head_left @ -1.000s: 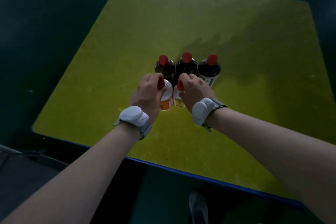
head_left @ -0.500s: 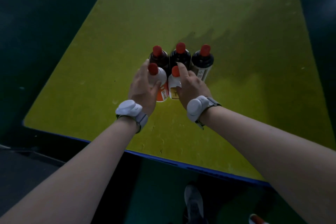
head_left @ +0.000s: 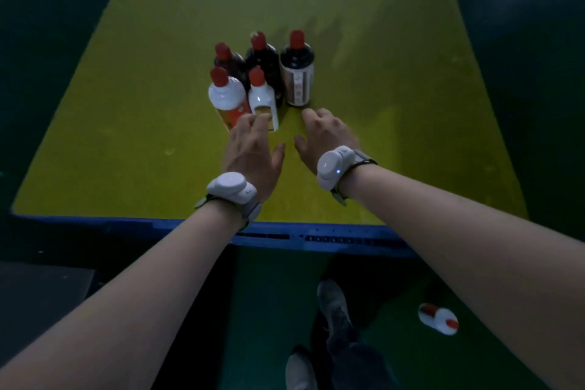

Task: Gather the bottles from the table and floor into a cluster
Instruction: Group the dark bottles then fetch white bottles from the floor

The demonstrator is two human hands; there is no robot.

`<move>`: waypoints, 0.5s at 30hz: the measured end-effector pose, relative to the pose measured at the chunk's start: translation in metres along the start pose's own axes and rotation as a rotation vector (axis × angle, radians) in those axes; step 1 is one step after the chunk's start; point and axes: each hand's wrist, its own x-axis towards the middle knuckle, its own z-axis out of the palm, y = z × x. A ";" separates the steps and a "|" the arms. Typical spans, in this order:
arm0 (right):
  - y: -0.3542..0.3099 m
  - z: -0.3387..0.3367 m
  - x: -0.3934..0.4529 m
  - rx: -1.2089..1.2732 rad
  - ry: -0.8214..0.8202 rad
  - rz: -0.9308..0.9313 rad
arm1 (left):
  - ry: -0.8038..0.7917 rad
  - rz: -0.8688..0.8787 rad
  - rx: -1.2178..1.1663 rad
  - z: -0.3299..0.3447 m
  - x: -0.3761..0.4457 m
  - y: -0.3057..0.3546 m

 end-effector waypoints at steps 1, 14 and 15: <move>0.005 -0.001 -0.012 0.002 -0.011 0.019 | -0.033 0.032 0.012 0.004 -0.008 0.005; 0.212 0.057 -0.241 -0.086 -0.100 0.286 | -0.564 0.305 -0.142 0.152 -0.176 0.159; 0.238 0.067 -0.261 -0.091 -0.128 0.319 | -0.607 0.323 -0.155 0.171 -0.190 0.175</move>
